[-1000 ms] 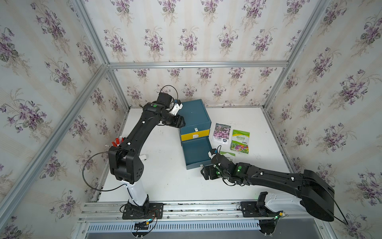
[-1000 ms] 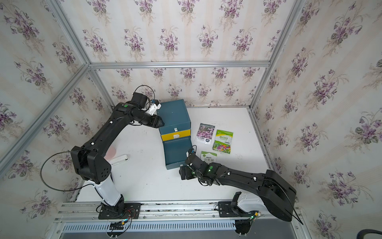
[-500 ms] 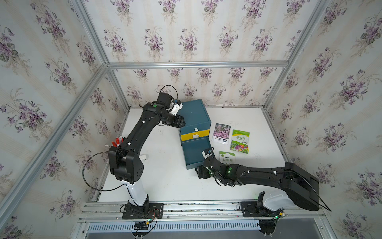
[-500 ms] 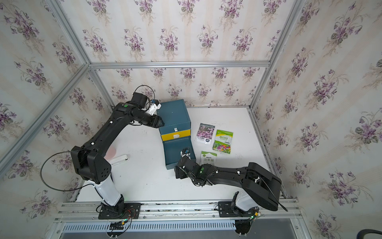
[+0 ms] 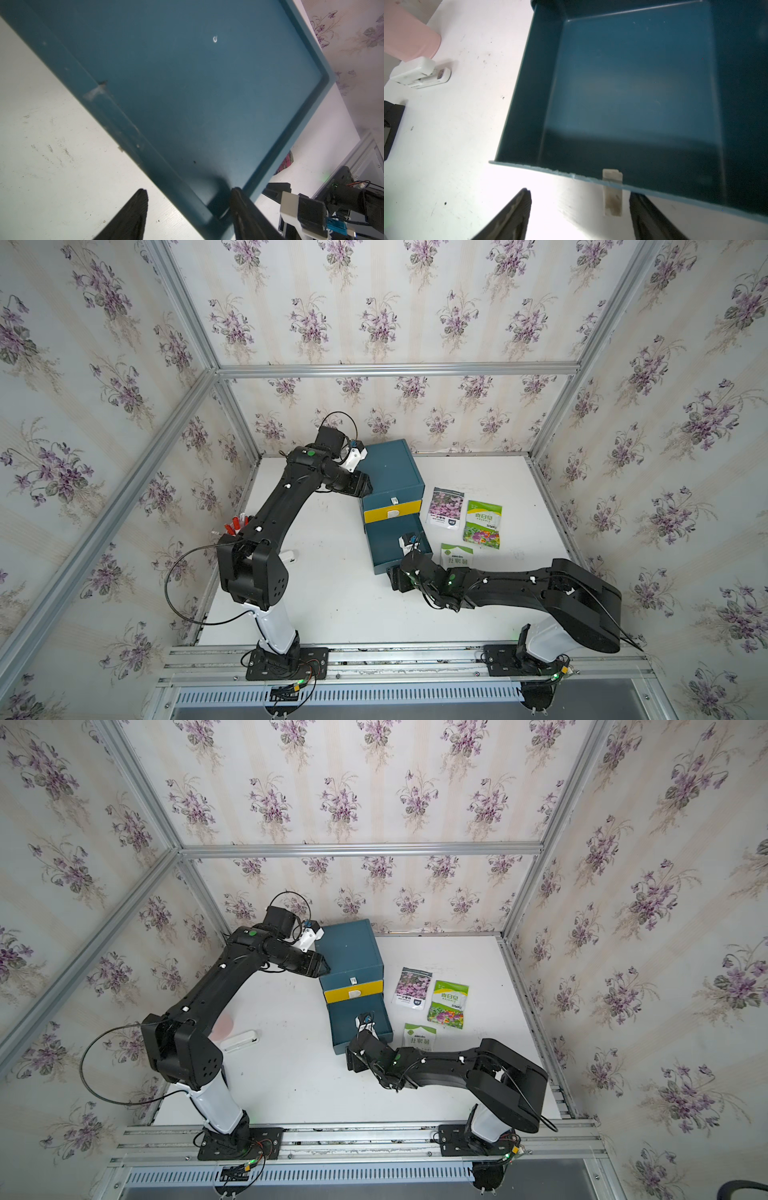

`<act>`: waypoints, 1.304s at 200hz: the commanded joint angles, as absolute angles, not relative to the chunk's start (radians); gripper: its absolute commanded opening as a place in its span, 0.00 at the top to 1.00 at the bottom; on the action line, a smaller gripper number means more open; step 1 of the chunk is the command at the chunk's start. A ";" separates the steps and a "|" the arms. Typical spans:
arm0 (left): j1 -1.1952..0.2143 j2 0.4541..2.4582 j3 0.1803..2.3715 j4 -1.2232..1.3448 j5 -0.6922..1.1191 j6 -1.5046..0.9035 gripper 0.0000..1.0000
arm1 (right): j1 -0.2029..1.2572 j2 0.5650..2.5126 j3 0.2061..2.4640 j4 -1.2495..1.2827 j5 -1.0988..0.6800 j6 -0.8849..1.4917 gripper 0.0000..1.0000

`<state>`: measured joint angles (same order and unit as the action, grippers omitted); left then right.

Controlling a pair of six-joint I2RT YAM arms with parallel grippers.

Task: Take the seed bags out of the drawer
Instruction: Close the drawer in the storage box.

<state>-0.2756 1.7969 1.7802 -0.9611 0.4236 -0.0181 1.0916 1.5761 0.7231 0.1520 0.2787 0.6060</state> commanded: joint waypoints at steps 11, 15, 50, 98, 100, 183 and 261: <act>-0.277 1.810 1.769 -1.103 0.368 0.017 0.34 | 1.081 1.618 0.769 0.199 0.314 0.556 0.23; -0.277 1.810 1.768 -1.104 0.369 0.018 0.34 | 1.078 1.624 0.774 0.200 0.315 0.553 0.23; -0.276 1.812 1.767 -1.103 0.371 0.018 0.34 | 1.040 1.656 0.804 0.226 0.313 0.529 0.25; -0.276 1.814 1.771 -1.103 0.373 0.018 0.34 | 0.987 1.707 0.839 0.292 0.292 0.488 0.28; -0.275 1.815 1.771 -1.103 0.373 0.018 0.34 | 0.985 1.710 0.841 0.296 0.291 0.485 0.28; -0.271 1.811 1.769 -1.105 0.373 0.019 0.34 | 0.944 1.796 0.884 0.415 0.276 0.457 0.41; -0.269 1.816 1.772 -1.107 0.376 0.020 0.34 | 0.908 1.871 0.938 0.476 0.272 0.445 0.51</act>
<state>-0.2687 1.8000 1.7809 -0.9554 0.4339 -0.0177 0.9169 1.8542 0.9184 0.4297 0.2703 0.4637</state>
